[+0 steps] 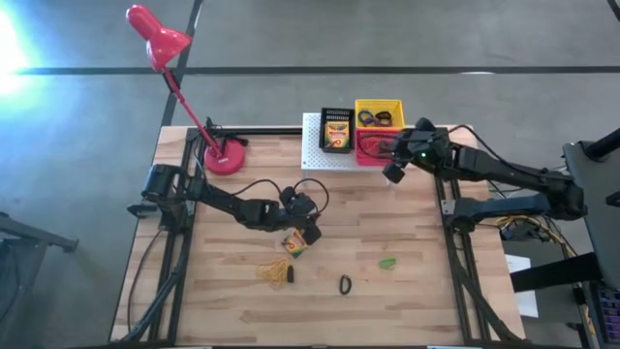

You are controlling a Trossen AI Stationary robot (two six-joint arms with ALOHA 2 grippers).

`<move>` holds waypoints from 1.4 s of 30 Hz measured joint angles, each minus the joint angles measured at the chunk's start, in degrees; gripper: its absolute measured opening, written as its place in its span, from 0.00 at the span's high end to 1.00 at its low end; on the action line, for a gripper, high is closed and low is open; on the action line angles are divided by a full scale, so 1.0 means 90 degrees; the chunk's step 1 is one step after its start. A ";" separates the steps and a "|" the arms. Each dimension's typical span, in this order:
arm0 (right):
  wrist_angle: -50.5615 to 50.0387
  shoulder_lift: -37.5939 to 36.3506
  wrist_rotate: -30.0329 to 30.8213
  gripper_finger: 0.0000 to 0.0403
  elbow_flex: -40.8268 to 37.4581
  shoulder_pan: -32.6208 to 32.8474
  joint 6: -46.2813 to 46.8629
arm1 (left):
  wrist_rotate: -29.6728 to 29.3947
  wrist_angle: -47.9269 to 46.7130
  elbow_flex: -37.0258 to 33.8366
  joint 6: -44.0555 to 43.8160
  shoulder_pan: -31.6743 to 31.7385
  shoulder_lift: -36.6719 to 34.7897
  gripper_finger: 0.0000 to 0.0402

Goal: Pick & Place Office Desk Supplies
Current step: Put the black rubber band into the red basket on the shelf, then put the green spring keychain into the yellow basket on the shelf

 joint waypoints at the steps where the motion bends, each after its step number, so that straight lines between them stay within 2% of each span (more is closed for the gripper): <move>1: -0.0010 0.0065 -0.0019 0.65 -0.0006 -0.0057 -0.0016 | 0.0000 0.0011 0.0000 0.0000 0.0002 0.0000 0.58; 3: -0.0084 0.0201 -0.0258 0.63 0.0090 -0.0225 -0.0066 | 0.0000 0.0043 -0.0002 0.0000 0.0007 0.0000 0.58; 8: -0.0868 0.0635 -0.1525 0.56 0.0984 -0.0859 -0.0133 | 0.0000 0.0104 -0.0002 0.0002 0.0051 0.0000 0.58; 11: -0.1517 0.0923 -0.1807 0.52 0.1549 -0.1130 -0.0044 | 0.0001 0.0115 -0.0002 0.0000 0.0089 0.0000 0.58; 15: -0.1912 0.1095 -0.1858 0.50 0.1910 -0.1117 0.0087 | 0.0000 0.0123 0.0000 0.0000 0.0100 0.0000 0.58; 17: -0.1918 0.1067 -0.2229 0.50 0.1892 -0.0922 0.0182 | 0.0002 0.0123 0.0000 0.0000 0.0100 0.0000 0.58; 19: -0.1776 0.0920 -0.2914 0.50 0.1687 -0.0609 0.0263 | 0.0002 0.0123 -0.0001 0.0000 0.0100 0.0000 0.58; 23: -0.1218 0.0516 -0.4225 0.52 0.1093 0.0406 0.0769 | 0.0002 0.0123 0.0000 0.0000 0.0100 0.0000 0.58; 25: -0.1030 0.0338 -0.4386 0.53 0.0740 0.1087 0.1184 | 0.0002 0.0123 -0.0001 0.0007 0.0100 0.0000 0.58; 29: -0.0603 0.0163 -0.3930 0.53 -0.0042 0.2720 0.2396 | 0.0002 0.0123 -0.0002 0.0158 0.0100 0.0000 0.58; 36: -0.0410 0.0592 -0.2365 0.54 -0.0962 0.5465 0.5489 | 0.0002 0.0123 0.0000 0.0327 0.0100 0.0000 0.58; 39: -0.0395 0.0906 -0.1973 0.54 -0.1175 0.6313 0.6927 | 0.0002 0.0126 0.0000 0.0519 0.0100 0.0000 0.58; 42: -0.0400 0.1274 -0.1924 0.54 -0.1360 0.6836 0.7832 | 0.0002 0.0202 0.0000 0.0576 0.0100 0.0000 0.58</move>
